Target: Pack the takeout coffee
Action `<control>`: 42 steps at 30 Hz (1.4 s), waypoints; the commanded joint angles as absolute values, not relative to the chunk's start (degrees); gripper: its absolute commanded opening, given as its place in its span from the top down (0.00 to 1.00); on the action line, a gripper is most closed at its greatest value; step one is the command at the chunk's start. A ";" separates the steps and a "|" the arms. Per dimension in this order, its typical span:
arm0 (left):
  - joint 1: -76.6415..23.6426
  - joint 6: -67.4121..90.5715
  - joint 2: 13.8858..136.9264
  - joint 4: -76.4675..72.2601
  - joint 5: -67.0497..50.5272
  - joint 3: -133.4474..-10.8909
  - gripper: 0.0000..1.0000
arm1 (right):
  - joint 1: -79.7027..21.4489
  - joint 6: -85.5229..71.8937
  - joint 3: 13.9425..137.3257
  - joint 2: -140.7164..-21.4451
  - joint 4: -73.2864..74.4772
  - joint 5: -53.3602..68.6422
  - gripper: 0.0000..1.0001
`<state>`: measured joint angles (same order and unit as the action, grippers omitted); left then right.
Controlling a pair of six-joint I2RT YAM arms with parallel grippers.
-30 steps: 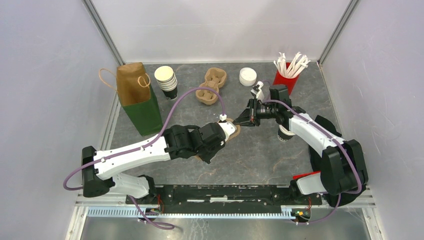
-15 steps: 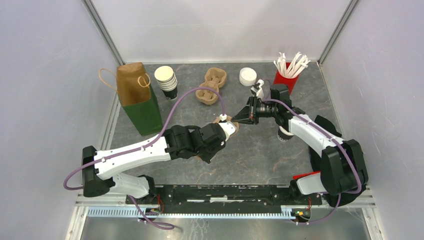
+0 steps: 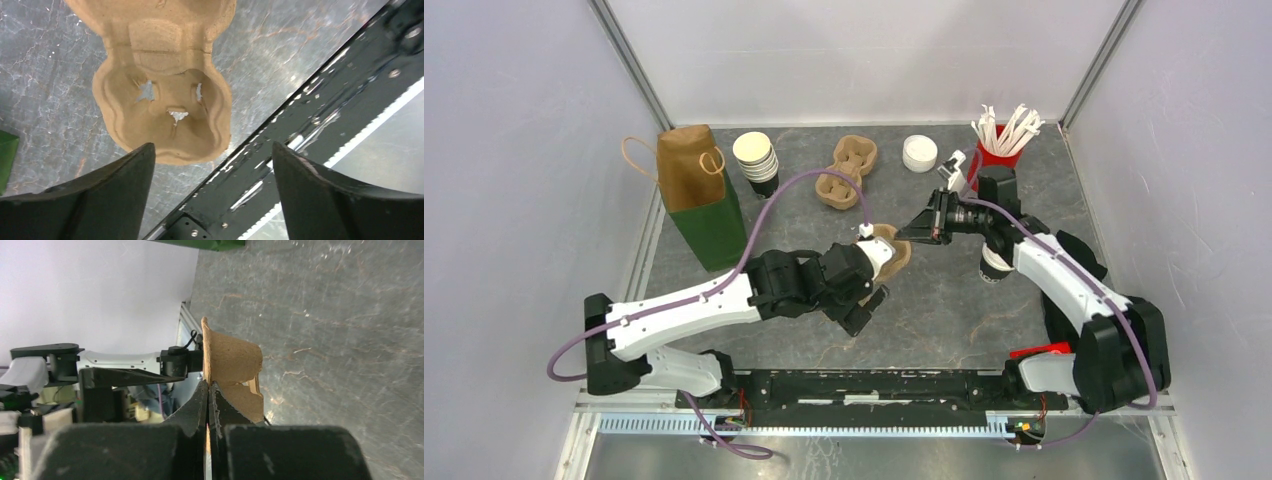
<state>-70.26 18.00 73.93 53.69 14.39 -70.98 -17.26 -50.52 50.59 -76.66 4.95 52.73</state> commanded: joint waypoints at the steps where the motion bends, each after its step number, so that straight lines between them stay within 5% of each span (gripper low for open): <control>1: -70.18 27.36 69.99 49.81 13.75 -78.88 0.05 | -16.11 -39.98 53.74 -69.79 10.65 48.10 1.00; 6: -63.62 35.03 74.17 52.95 11.99 -96.01 0.02 | -16.08 -30.16 55.01 -62.83 20.04 43.31 1.00; 12: -38.04 36.17 82.37 61.27 3.86 -111.42 0.04 | -16.09 -27.72 53.73 -53.27 23.23 41.85 1.00; 18: -21.55 31.67 92.20 69.51 12.69 -125.96 0.05 | -16.08 -26.48 54.46 -47.92 26.24 38.76 1.00; 27: -15.61 29.96 91.02 69.24 43.78 -122.78 0.00 | -16.07 -24.51 59.65 -49.99 30.89 35.89 1.00; 31: -13.59 32.03 88.69 67.36 43.62 -115.57 0.01 | -16.01 -23.36 61.99 -52.01 31.50 35.79 1.00; 35: -12.60 33.00 88.02 66.34 41.44 -110.62 0.10 | -16.04 -22.92 64.01 -53.81 31.38 36.09 1.00; 42: -12.22 29.53 87.25 64.13 36.25 -106.69 0.67 | -16.08 -23.18 64.75 -54.52 31.11 36.76 1.00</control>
<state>-12.49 31.03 89.03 66.89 38.33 -106.74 -16.12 -24.05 62.02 -54.72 31.97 36.84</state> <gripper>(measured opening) 0.468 0.009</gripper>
